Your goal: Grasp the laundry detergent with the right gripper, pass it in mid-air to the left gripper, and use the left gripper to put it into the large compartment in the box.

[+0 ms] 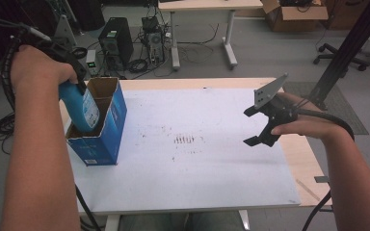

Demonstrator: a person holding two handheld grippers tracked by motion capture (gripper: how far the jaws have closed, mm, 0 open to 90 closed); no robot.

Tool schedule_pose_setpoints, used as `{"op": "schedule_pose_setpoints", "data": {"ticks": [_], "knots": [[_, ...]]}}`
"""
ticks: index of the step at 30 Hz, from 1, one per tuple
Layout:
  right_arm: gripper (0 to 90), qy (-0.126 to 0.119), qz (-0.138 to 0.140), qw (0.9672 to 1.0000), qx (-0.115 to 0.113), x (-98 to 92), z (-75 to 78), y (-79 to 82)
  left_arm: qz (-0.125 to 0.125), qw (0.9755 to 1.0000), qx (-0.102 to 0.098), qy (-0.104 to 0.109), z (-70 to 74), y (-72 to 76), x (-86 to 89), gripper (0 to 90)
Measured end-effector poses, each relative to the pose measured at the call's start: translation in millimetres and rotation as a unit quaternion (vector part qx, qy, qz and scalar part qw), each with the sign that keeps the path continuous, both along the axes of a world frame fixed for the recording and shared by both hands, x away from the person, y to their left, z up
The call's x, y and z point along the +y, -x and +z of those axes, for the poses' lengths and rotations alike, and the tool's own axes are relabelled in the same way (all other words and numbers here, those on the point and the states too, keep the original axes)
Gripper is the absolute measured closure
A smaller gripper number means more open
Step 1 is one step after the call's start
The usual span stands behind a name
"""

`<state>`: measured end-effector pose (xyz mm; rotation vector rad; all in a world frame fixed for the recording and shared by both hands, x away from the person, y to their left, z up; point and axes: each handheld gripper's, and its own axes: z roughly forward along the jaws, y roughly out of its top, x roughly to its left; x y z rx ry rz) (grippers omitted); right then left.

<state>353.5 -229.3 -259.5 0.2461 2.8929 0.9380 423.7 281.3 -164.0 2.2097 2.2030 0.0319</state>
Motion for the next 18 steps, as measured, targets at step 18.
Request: {"op": "schedule_pose_setpoints", "data": {"ticks": [18], "knots": [[2.6, 0.004, 0.001, 1.0, 0.007, 3.8, -2.0, 0.9, 0.003, 0.9999, 0.012, -0.002, -49.9, 0.6, 1.0, 38.4]]}}
